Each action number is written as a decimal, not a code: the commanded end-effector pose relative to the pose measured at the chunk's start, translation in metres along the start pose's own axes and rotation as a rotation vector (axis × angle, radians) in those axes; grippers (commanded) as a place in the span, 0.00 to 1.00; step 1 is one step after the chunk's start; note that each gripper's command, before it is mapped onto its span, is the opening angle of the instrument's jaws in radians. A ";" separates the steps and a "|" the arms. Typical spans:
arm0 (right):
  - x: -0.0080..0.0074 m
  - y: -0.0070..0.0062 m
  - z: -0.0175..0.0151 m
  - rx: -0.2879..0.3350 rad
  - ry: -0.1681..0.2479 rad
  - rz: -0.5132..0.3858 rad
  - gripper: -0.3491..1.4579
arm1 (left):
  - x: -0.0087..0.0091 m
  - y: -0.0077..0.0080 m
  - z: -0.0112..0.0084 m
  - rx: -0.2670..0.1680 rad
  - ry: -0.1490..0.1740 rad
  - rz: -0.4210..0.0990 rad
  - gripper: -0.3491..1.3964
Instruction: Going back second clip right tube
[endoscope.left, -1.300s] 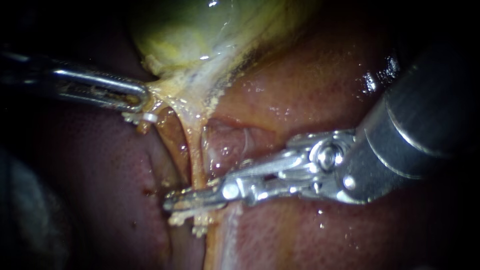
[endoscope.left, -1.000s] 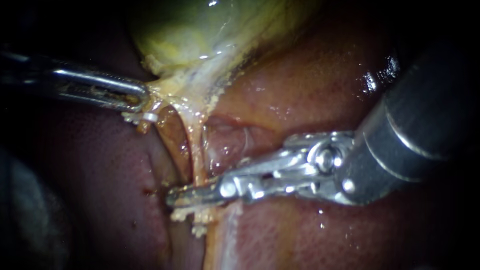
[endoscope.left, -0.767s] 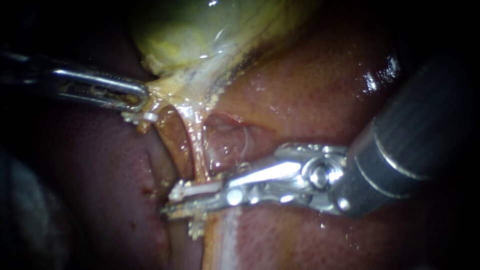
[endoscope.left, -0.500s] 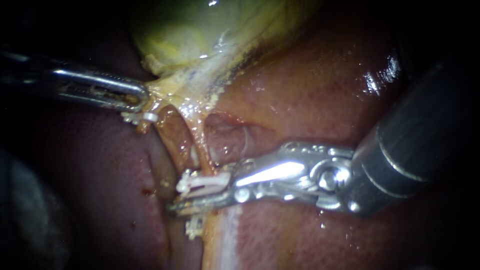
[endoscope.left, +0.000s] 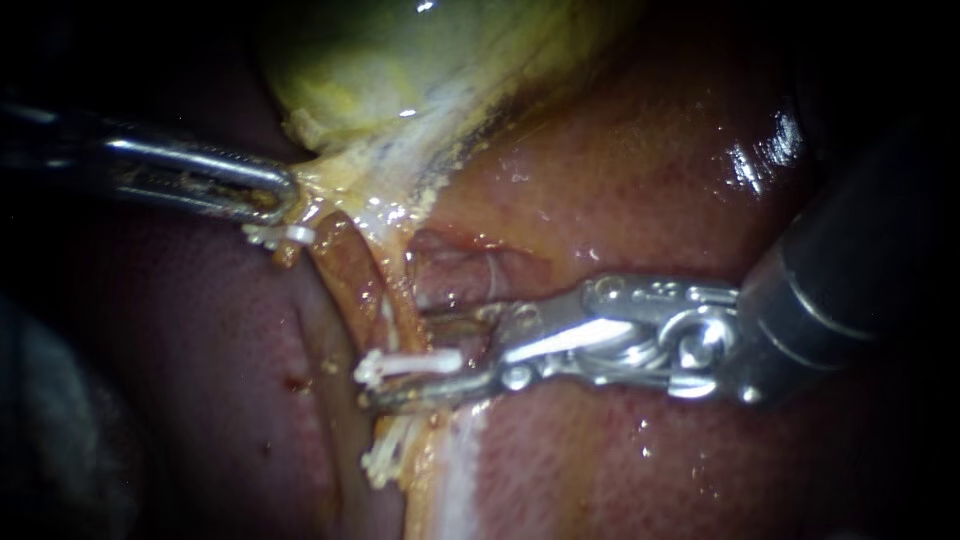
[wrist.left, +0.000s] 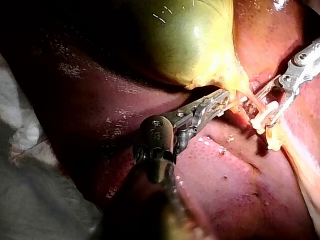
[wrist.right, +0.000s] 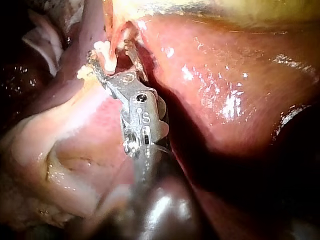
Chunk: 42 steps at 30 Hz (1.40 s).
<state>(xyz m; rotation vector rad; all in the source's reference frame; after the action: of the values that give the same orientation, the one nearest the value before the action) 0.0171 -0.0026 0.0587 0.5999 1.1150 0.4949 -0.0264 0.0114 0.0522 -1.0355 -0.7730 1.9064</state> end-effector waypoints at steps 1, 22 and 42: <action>0.0001 -0.0001 -0.0008 -0.007 0.005 -0.032 0.47 | 0.0000 0.0000 0.0000 0.000 0.000 0.000 0.00; -0.0004 0.0000 -0.0116 -0.064 0.016 -0.238 0.47 | -0.0001 0.0000 -0.0001 0.000 0.000 0.000 0.00; -0.0006 0.0000 -0.0140 -0.060 0.002 -0.285 0.47 | -0.0004 -0.0007 0.0028 0.015 0.008 0.004 0.00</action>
<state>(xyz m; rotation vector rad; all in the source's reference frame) 0.0038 -0.0002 0.0547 0.3797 1.1608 0.2809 -0.0288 0.0109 0.0546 -1.0367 -0.7526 1.9078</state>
